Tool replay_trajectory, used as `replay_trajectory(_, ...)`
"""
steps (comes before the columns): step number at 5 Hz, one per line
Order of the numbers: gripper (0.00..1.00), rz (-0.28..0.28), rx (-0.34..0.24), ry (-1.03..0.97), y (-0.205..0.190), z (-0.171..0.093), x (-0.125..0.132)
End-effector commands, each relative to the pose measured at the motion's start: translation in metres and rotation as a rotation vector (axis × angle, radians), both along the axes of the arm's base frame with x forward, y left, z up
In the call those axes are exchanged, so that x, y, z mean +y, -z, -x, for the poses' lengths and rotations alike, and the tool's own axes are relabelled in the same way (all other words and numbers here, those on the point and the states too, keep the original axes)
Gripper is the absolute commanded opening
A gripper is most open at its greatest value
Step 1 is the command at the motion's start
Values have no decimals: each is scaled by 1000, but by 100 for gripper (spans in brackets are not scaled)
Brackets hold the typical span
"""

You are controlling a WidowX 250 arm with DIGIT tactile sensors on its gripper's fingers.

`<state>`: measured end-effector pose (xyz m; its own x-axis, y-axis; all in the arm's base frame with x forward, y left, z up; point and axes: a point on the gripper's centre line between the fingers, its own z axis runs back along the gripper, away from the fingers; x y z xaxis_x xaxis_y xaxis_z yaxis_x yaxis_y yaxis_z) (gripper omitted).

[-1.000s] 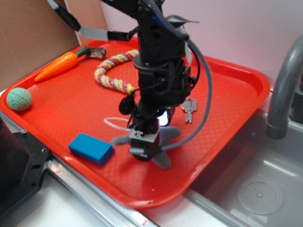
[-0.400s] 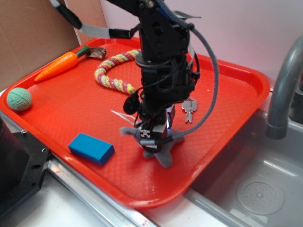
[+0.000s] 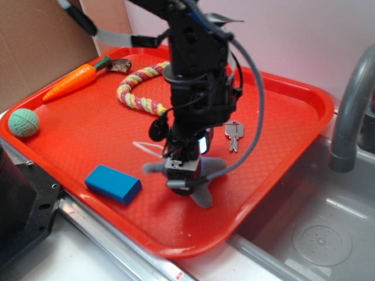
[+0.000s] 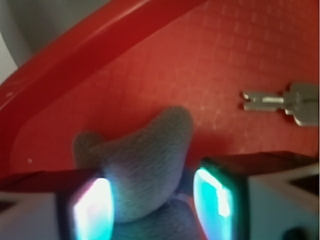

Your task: Grab the gray animal.

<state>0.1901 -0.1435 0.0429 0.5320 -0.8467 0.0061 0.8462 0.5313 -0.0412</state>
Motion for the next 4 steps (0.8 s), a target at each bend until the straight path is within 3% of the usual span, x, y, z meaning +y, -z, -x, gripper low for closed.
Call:
replay_trajectory(1,100,16,-1,-26,-2,17,-18)
replay_trajectory(2,100,6,66,-26,10,13,-20)
replay_trajectory(3,0,7,88,-39,13,16,-23)
replay_trajectory(4,0,-1,99,-46,16,19,-24)
